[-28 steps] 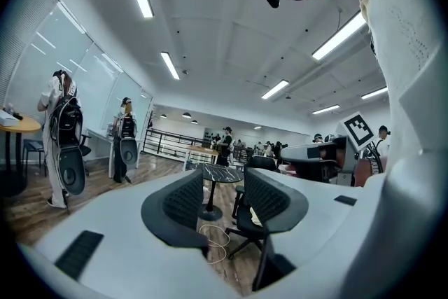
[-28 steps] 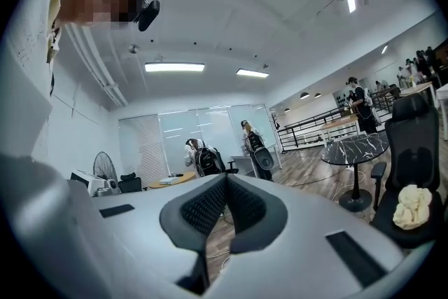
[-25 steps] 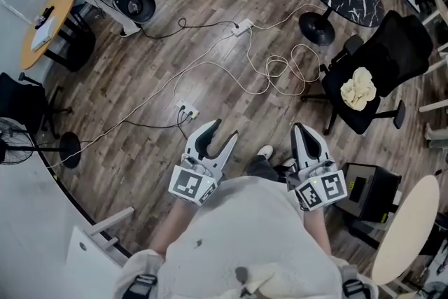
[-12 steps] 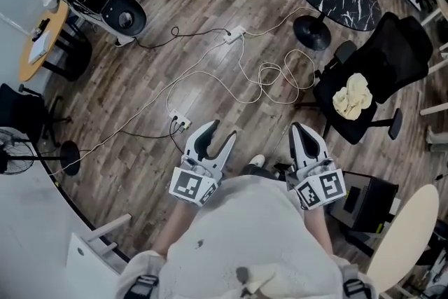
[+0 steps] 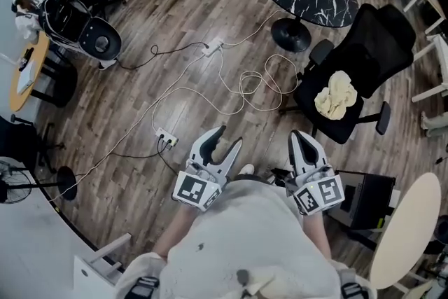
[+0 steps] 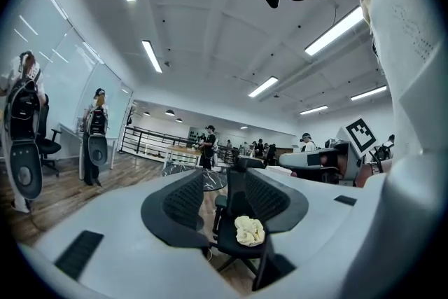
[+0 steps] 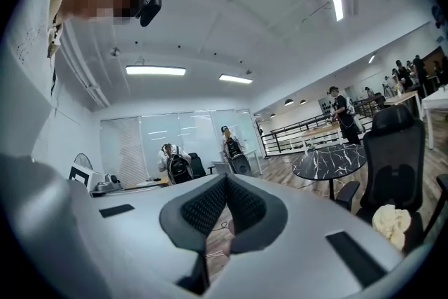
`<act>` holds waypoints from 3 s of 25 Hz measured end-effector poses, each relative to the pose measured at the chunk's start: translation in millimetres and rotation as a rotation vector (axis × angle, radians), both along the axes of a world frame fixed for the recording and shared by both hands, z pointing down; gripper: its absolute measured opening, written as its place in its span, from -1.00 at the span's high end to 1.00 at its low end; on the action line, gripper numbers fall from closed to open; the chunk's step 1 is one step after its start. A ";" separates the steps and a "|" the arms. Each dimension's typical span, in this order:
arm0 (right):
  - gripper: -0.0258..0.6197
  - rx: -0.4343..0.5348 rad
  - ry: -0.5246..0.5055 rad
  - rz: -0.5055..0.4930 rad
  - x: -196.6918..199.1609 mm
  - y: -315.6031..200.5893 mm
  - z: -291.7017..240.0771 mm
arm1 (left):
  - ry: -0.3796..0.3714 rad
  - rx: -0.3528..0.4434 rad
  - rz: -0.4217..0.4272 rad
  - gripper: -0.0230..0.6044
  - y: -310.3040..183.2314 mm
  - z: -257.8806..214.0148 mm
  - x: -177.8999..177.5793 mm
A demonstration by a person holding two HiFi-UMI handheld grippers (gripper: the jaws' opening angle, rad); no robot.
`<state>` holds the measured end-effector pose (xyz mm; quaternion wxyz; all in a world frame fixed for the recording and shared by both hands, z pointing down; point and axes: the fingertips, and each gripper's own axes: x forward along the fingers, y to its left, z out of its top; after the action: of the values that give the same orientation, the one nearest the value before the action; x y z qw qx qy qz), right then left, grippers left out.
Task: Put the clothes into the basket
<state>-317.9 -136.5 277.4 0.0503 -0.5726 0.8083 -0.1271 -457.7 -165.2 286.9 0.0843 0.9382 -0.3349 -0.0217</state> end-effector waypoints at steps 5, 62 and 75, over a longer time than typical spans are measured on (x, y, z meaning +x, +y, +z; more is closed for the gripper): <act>0.90 0.003 -0.002 0.079 40.6 13.5 -1.4 | -0.010 -0.004 0.072 0.28 0.0 1.4 38.6; 0.90 -0.094 0.058 1.034 450.5 -82.3 -7.5 | -0.025 -0.013 1.066 0.28 -188.4 -7.9 556.5; 0.90 -0.040 -0.017 1.157 493.9 -107.9 -12.2 | -0.068 -0.054 1.211 0.28 -222.3 23.8 623.1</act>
<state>176.1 -244.4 265.2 0.1073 -0.9211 0.3609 -0.0989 165.4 -387.5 310.7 0.0948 0.9597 0.2556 0.0688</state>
